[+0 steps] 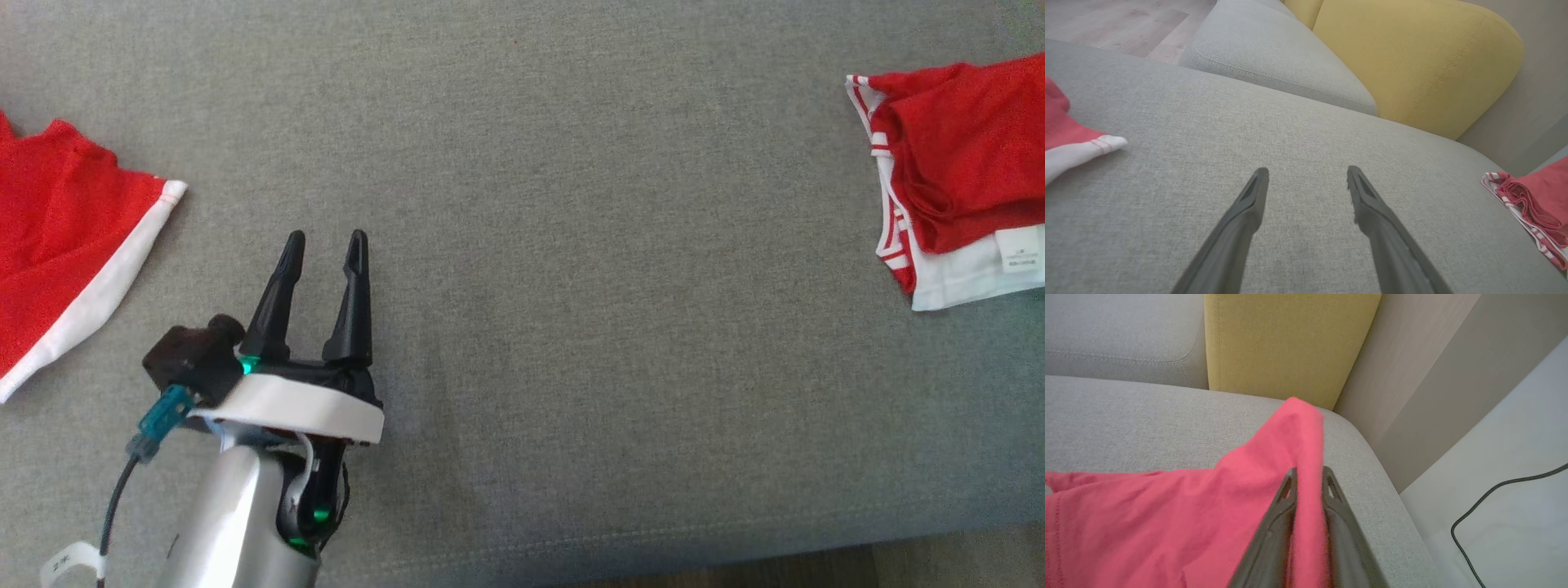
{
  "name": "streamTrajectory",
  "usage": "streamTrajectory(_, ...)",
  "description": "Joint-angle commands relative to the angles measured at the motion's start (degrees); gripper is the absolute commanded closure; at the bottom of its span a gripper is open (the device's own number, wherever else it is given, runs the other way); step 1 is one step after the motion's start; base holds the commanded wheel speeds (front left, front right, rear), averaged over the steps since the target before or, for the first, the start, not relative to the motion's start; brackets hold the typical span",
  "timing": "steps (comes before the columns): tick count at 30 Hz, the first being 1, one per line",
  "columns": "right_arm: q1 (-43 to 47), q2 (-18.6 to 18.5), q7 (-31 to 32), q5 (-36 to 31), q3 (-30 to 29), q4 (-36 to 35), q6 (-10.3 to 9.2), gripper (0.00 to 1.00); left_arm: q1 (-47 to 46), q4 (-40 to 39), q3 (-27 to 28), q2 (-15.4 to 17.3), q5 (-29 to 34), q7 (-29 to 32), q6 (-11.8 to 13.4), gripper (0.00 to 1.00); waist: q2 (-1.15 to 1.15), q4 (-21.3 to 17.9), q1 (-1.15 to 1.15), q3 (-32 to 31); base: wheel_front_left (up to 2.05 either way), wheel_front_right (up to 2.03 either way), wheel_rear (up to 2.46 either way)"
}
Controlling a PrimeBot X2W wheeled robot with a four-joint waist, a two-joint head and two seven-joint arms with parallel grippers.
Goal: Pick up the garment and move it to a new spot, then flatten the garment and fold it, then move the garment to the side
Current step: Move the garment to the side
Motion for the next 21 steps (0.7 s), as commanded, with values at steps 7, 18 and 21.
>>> streamTrajectory(7,0.6,0.6,1.4,0.2,-2.4,-4.8,-0.05,0.0,-1.2,-0.7,1.7,0.2,-0.8,-0.5,-0.3,0.0,0.0,0.0,-0.01,-2.9,0.0,0.0,0.0)
streamTrajectory(18,2.8,8.9,1.4,1.3,2.0,-12.9,-0.05,0.0,1.3,-0.6,0.9,0.2,-2.9,-0.5,0.9,0.0,0.0,1.7,-0.01,-12.0,0.0,0.0,0.0)
streamTrajectory(21,4.7,12.5,0.7,2.2,3.8,-15.9,-0.05,0.0,2.3,-1.0,1.1,0.2,-3.1,-0.5,1.4,0.0,0.0,2.5,-0.01,-14.3,0.0,0.0,0.0)
